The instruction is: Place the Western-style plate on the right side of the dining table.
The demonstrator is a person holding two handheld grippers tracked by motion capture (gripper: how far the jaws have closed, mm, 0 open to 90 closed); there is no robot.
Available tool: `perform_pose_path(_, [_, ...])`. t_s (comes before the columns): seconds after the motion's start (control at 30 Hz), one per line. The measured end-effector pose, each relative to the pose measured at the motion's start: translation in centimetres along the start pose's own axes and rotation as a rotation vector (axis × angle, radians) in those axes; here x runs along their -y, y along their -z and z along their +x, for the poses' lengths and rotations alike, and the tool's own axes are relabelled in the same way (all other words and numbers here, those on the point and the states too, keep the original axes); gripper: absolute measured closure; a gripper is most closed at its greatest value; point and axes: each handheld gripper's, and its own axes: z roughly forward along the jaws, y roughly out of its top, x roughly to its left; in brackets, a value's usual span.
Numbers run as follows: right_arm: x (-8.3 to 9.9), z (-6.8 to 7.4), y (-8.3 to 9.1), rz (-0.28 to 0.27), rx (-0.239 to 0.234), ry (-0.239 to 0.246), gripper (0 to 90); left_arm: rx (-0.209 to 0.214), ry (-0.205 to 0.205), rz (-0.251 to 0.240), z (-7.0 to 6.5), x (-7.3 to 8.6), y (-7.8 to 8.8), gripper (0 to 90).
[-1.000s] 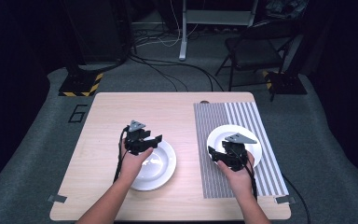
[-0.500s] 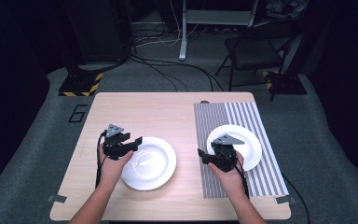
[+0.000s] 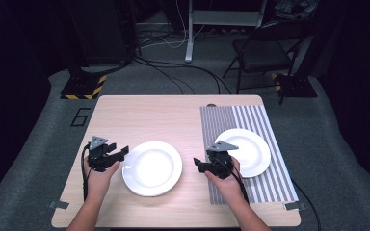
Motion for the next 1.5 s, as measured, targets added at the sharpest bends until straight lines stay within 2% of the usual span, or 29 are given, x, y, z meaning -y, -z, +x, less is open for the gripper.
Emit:
perform_pose_path(0.17, [0.3,0.6,-0.6,0.020,-0.009,0.032,36.6,-0.015,0.027,0.002,1.3,0.7,0.0,40.1])
perform_pose_path(0.23, [0.5,0.8,-0.8,0.026,-0.016,0.038,36.7,-0.031,0.021,0.013,1.8,0.9,0.0,40.5])
perform_pose_path(0.33, [0.8,0.8,-1.1,0.036,-0.023,0.049,37.4,-0.041,0.037,0.013,2.5,1.2,-0.1,40.8])
perform_pose_path(0.53, [1.3,0.8,-1.3,0.038,-0.025,0.050,37.7,-0.072,0.041,0.020,4.1,1.6,-0.2,40.9])
perform_pose_path(0.83, [2.0,0.5,-1.7,0.055,-0.028,0.052,37.7,-0.104,0.065,0.068,6.0,2.6,-0.8,40.9])
perform_pose_path(0.93, [2.2,0.6,-1.9,0.053,-0.024,0.056,37.7,-0.111,0.062,0.062,6.3,3.0,-1.1,41.0])
perform_pose_path(1.0, [2.4,0.5,-2.0,0.052,-0.022,0.059,37.7,-0.115,0.062,0.078,6.3,3.2,-1.3,41.0])
perform_pose_path(1.07, [2.5,0.6,-2.1,0.050,-0.024,0.046,37.7,-0.120,0.061,0.078,6.3,3.4,-1.5,41.0])
perform_pose_path(1.23, [2.8,0.8,-2.3,0.045,-0.026,0.063,37.6,-0.127,0.047,0.097,6.3,3.7,-1.9,40.9])
perform_pose_path(1.37, [3.1,1.0,-2.7,0.055,-0.030,0.068,37.5,-0.137,0.052,0.097,6.5,3.9,-2.2,40.7])
perform_pose_path(1.5, [3.5,1.1,-3.1,0.062,-0.031,0.069,37.2,-0.147,0.032,0.103,6.6,4.1,-2.5,40.5])
